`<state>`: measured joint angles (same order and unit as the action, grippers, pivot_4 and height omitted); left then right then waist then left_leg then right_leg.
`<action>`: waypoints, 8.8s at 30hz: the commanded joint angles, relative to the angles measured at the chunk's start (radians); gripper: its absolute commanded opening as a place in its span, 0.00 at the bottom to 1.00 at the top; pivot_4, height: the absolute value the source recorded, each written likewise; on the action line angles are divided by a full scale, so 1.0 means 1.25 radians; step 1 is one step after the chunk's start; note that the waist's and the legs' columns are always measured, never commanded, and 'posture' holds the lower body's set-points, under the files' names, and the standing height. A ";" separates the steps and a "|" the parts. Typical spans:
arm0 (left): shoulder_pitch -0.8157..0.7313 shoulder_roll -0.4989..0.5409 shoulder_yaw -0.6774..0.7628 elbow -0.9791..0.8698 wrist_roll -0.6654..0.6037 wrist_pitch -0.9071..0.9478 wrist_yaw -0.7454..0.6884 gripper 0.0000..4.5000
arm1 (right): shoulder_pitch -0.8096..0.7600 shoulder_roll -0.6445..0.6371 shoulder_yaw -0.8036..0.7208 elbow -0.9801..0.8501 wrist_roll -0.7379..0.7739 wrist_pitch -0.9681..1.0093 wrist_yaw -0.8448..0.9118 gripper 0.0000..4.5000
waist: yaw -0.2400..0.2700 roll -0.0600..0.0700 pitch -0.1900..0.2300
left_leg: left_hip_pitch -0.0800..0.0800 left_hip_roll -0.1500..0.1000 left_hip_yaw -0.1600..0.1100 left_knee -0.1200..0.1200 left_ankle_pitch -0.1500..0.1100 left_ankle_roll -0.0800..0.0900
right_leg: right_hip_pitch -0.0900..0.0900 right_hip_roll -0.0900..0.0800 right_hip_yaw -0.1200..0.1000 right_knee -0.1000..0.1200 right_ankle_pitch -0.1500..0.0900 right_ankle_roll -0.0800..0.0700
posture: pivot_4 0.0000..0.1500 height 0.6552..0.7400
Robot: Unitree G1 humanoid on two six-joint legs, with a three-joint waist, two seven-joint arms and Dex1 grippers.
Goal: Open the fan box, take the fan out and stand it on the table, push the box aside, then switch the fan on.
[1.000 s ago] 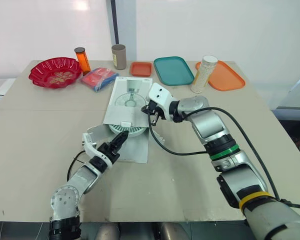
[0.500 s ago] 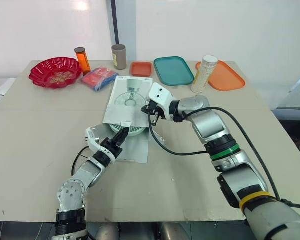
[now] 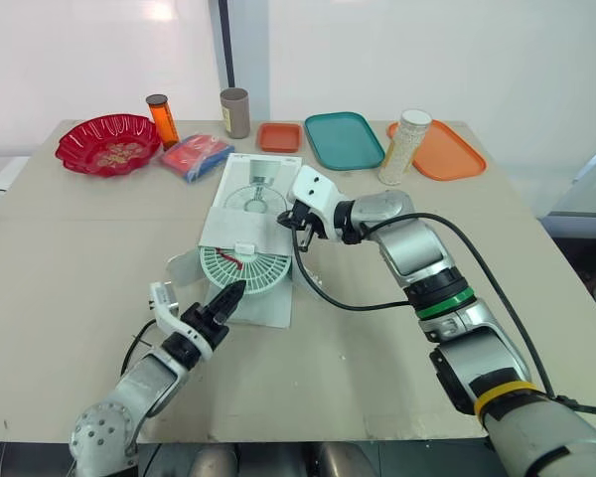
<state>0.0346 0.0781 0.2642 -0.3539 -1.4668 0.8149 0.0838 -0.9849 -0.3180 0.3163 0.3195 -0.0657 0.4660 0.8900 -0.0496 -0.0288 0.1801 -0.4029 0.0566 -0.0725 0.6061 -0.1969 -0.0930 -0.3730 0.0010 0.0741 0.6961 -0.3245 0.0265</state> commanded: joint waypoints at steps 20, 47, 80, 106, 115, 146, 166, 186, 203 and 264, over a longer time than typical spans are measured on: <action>-0.018 0.038 -0.020 0.025 0.037 -0.109 -0.043 0.98 | 0.007 0.031 0.009 -0.011 0.001 0.005 -0.015 0.00 | 0.002 0.000 0.000 | 0.000 0.000 0.000 0.000 0.000 0.000 | 0.000 0.000 0.000 -0.001 0.000 0.000 | 1.00 1.00; 0.204 0.128 -0.025 -0.205 -0.173 -0.098 0.027 0.37 | -0.001 0.048 0.013 0.014 0.000 -0.020 -0.004 0.00 | 0.000 0.000 0.000 | 0.000 0.000 0.000 -0.001 0.000 -0.001 | 0.000 0.000 0.000 -0.001 0.000 0.000 | 1.00 1.00; 0.143 0.250 -0.030 -0.096 -0.127 -0.169 0.003 0.99 | -0.018 0.070 0.014 0.055 -0.010 -0.064 0.000 0.00 | 0.002 0.000 0.001 | 0.000 0.000 0.000 -0.002 0.000 -0.001 | 0.000 0.000 0.000 -0.004 0.000 0.000 | 1.00 1.00; 0.205 0.223 -0.001 -0.113 -0.195 -0.129 -0.002 0.46 | -0.010 0.068 0.013 0.047 -0.011 -0.057 -0.014 0.00 | 0.001 0.000 0.000 | 0.000 0.001 0.000 -0.003 0.000 -0.001 | 0.000 0.000 0.000 -0.004 0.001 0.000 | 1.00 1.00; 0.232 0.237 0.004 -0.127 -0.181 -0.139 -0.032 0.90 | -0.017 0.077 0.011 0.057 -0.008 -0.064 -0.013 0.00 | 0.002 0.000 0.001 | 0.000 0.001 0.000 -0.003 0.000 -0.001 | 0.000 0.000 0.000 -0.004 0.001 0.000 | 1.00 1.00; 0.462 0.391 0.262 -0.273 0.004 -0.177 -0.332 0.99 | -0.050 0.049 -0.036 0.057 0.057 -0.069 0.050 0.00 | 0.001 0.000 0.002 | -0.002 0.001 0.001 -0.004 0.000 -0.001 | -0.002 0.000 0.000 -0.007 0.001 -0.001 | 1.00 1.00; 0.337 0.374 0.112 -0.329 0.716 -0.451 -0.376 0.99 | 0.000 -0.035 -0.049 -0.037 0.126 -0.091 0.177 0.00 | 0.001 0.001 0.002 | -0.003 0.002 0.001 -0.004 0.000 0.000 | -0.002 0.001 0.001 -0.008 0.002 -0.001 | 1.00 1.00; 0.397 0.501 0.139 -0.072 1.401 -1.085 -0.380 0.99 | 0.055 -0.055 -0.045 -0.113 0.170 -0.105 0.246 0.00 | 0.001 0.001 0.002 | -0.003 0.003 0.002 -0.004 0.000 0.000 | -0.002 0.001 0.000 -0.008 0.002 -0.001 | 1.00 1.00; 0.257 0.527 0.050 0.222 1.708 -1.438 -0.154 0.99 | 0.176 -0.166 -0.098 -0.232 0.334 -0.179 0.421 0.00 | 0.002 0.001 0.002 | -0.002 0.003 0.003 -0.004 -0.001 0.002 | -0.001 0.000 -0.001 -0.008 0.003 -0.002 | 1.00 1.00; -0.059 0.662 -0.235 0.343 1.962 -1.453 0.143 0.47 | 0.212 -0.181 -0.079 -0.276 0.328 -0.168 0.340 0.00 | 0.003 0.001 0.001 | 0.000 0.001 0.003 0.000 -0.001 0.002 | -0.001 -0.003 -0.001 0.001 0.003 -0.001 | 1.00 1.00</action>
<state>-0.0510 0.8819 -0.0242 0.0867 0.9969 -1.0030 0.2631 -0.7173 -0.5444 0.2291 -0.0001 0.3407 0.2709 1.3211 -0.0458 -0.0271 0.1817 -0.4027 0.0574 -0.0691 0.6064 -0.1981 -0.0899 -0.3742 -0.0021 0.0724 0.6979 -0.3209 0.0257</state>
